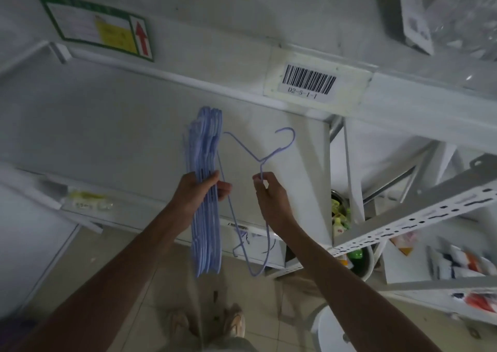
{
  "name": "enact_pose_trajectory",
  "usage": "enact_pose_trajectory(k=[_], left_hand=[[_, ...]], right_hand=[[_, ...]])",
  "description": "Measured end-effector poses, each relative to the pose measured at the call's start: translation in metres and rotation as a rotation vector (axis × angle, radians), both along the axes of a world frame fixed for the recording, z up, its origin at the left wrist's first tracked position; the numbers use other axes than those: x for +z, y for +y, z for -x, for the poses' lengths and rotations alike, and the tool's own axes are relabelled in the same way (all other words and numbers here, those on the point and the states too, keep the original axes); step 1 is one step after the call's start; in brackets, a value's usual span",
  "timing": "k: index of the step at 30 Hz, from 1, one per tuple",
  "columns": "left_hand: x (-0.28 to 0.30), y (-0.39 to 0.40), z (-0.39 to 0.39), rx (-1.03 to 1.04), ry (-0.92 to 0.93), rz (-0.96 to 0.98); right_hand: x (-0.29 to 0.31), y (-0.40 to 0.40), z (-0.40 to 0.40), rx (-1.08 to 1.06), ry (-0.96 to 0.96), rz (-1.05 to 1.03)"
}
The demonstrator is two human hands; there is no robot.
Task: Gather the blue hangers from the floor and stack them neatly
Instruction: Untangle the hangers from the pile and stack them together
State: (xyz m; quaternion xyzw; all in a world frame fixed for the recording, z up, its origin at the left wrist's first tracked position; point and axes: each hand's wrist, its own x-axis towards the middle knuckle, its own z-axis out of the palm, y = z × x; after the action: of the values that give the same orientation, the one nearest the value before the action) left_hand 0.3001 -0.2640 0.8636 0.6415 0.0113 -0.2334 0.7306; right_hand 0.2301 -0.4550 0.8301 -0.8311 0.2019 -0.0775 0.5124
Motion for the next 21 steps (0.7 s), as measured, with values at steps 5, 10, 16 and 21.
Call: enact_pose_trajectory(k=[5, 10, 16, 21], left_hand=[[-0.002, -0.006, 0.012, -0.049, -0.041, -0.081], [-0.011, -0.012, 0.022, -0.006, -0.096, -0.152], [-0.01, -0.014, 0.024, 0.07, -0.013, -0.184], [-0.005, -0.011, 0.02, 0.045, 0.063, -0.052]], right_hand=[[0.01, 0.031, 0.005, 0.029, -0.042, 0.108], [0.012, 0.049, 0.01, 0.005, -0.085, -0.134], [0.005, 0.063, 0.006, 0.1, 0.108, -0.353], [0.016, 0.065, -0.002, 0.156, 0.207, -0.928]])
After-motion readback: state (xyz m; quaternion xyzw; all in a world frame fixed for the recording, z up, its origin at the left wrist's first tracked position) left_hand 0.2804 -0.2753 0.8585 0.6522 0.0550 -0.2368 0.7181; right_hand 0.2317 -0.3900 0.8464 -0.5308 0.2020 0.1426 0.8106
